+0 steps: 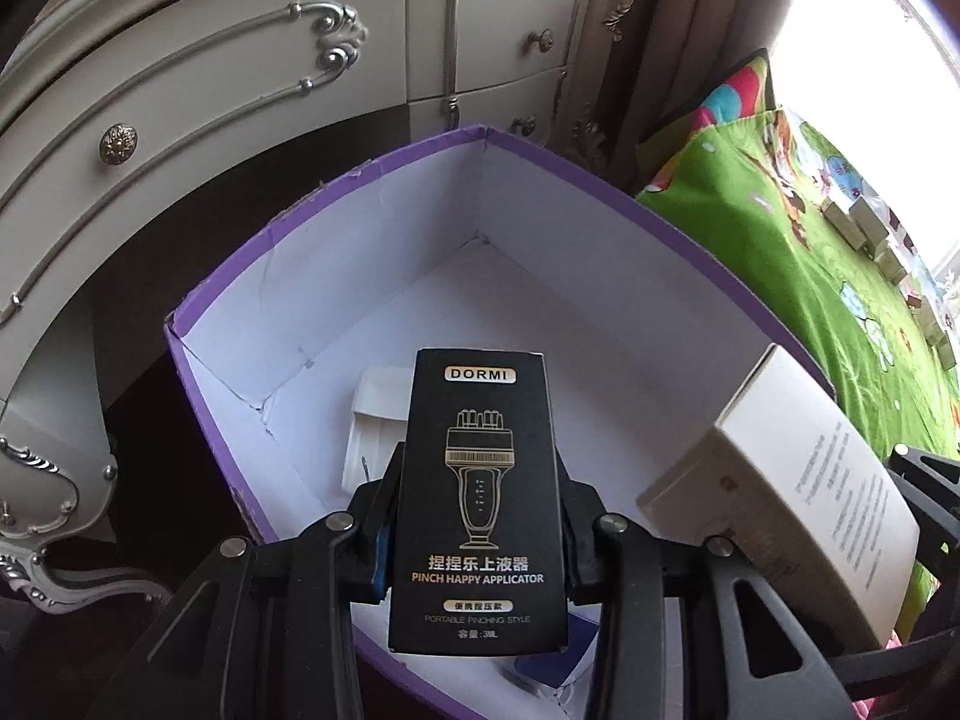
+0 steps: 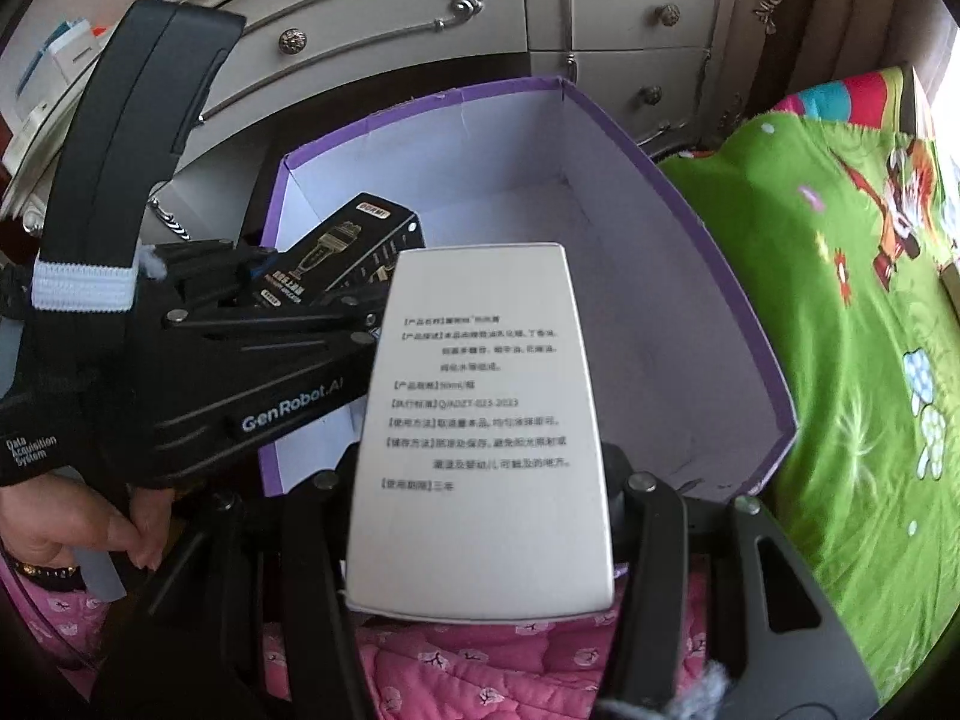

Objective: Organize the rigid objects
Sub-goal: 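Open both tools to drop the boxes into the storage box, then move both tools back over the bedspread toward the remaining boxes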

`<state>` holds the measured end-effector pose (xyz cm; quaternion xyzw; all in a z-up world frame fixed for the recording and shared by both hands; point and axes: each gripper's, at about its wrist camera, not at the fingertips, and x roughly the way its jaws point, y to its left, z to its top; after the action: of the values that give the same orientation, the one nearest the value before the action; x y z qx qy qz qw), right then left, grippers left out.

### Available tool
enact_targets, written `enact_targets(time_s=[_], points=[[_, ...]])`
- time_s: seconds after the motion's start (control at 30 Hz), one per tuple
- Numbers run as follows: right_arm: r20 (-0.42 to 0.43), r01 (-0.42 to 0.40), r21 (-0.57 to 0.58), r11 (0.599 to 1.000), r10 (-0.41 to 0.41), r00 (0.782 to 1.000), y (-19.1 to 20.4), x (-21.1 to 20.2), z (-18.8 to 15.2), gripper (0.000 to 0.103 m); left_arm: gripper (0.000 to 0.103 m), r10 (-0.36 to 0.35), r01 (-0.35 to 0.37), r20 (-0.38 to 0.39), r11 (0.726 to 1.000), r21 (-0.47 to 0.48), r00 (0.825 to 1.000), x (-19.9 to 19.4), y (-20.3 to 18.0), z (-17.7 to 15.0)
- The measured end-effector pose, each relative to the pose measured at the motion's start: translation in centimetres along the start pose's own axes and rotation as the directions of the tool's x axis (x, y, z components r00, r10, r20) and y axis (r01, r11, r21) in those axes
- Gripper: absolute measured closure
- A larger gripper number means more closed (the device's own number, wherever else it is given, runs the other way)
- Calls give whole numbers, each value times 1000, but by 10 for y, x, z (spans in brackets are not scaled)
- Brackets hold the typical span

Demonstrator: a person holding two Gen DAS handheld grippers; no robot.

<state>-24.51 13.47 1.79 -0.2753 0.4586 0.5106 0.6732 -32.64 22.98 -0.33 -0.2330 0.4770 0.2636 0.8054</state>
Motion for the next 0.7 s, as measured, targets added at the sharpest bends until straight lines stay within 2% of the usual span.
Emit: enact_targets(time_s=[0.03,0.07,0.13,0.17,0.2,0.27,0.4,0.5,0.6,0.67,0.7], points=[[3,-1,8,1000,1,1000,-2,1,1,48,62,0,0,-8,1000,-9,1000,2,0,3],[7,-5,16,1000,5,1000,-2,0,2,48,57,-2,2,-14,1000,-21,1000,3,0,4],[21,-15,46,999,14,1000,-8,-1,2,45,37,-10,8,-23,999,-46,1000,3,2,5],[22,-16,62,998,15,1000,-11,-4,1,38,22,-4,3,-24,999,-54,1000,2,2,6],[24,-20,71,997,18,1000,-11,-5,1,35,17,9,-10,-19,998,-58,1000,0,2,7],[40,-29,81,996,26,999,-16,-10,0,28,17,30,-31,-13,998,-53,999,-3,-1,9],[99,-32,129,991,19,995,-38,-33,-8,27,17,40,-40,-8,999,-31,999,-11,-17,16],[195,-70,238,969,23,981,-76,-60,-20,27,17,-9,9,6,1000,6,1000,-19,-44,22],[303,-82,399,913,-46,952,-134,-95,-42,23,17,-95,88,63,990,107,993,-31,-92,24],[331,-42,518,854,-155,931,-180,-120,-66,20,17,-143,124,87,972,198,986,-37,-135,23],[328,-11,568,823,-214,920,-201,-130,-80,20,17,-189,160,88,953,258,978,-37,-163,23]])
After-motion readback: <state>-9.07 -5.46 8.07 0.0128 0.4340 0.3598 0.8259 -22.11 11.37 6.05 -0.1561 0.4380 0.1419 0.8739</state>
